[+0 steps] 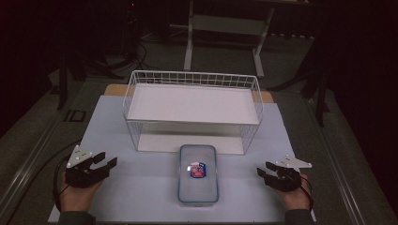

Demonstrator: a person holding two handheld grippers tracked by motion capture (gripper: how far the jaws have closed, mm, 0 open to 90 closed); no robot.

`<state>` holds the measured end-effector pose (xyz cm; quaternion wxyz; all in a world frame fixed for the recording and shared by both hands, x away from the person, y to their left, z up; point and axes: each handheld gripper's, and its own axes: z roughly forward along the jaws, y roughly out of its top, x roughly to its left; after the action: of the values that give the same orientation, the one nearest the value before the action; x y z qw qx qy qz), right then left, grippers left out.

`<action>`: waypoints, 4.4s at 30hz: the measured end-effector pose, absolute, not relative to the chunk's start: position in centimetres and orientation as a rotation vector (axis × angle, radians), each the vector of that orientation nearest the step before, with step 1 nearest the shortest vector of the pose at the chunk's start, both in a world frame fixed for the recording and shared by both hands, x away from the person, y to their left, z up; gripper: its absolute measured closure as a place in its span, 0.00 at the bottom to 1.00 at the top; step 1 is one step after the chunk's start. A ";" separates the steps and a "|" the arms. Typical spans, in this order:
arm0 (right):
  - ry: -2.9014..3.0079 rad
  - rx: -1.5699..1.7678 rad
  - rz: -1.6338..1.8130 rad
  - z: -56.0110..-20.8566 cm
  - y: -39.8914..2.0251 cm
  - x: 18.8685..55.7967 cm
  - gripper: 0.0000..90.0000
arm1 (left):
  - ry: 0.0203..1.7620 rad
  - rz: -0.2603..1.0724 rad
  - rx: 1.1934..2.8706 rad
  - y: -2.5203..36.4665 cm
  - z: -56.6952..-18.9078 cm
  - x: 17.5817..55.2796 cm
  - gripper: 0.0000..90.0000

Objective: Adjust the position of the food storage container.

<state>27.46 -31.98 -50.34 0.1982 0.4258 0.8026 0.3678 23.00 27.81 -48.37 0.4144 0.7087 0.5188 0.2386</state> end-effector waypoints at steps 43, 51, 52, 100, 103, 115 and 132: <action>2.684 0.593 1.146 -50.4 -19.9 23.7 1.00 | 1.194 0.678 1.789 26.8 -48.0 23.1 0.52; 2.721 0.456 1.199 -50.5 -15.5 22.2 1.00 | 1.193 0.677 1.788 26.8 -48.0 23.0 0.52; 2.724 0.452 1.210 -50.6 -14.9 22.1 1.00 | 1.194 0.674 1.787 26.8 -48.0 23.0 0.52; 2.347 0.898 1.249 -48.3 -15.2 30.3 0.81 | 1.023 0.422 2.103 22.8 -49.7 20.8 1.00; 2.358 0.895 1.238 -48.5 -15.2 30.5 0.81 | 1.029 0.433 2.115 22.5 -49.8 21.1 1.00; 2.404 0.929 1.161 -49.1 -16.4 30.7 0.97 | 1.029 0.405 2.093 18.8 -49.9 24.3 1.00; 2.528 1.027 1.021 -50.2 -21.0 28.7 1.00 | 1.023 0.408 2.076 15.1 -50.0 26.3 1.00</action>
<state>28.69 -21.05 -50.16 0.1137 0.3503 0.8621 0.3481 26.27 15.06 -50.03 0.3856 0.8151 0.4016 0.1604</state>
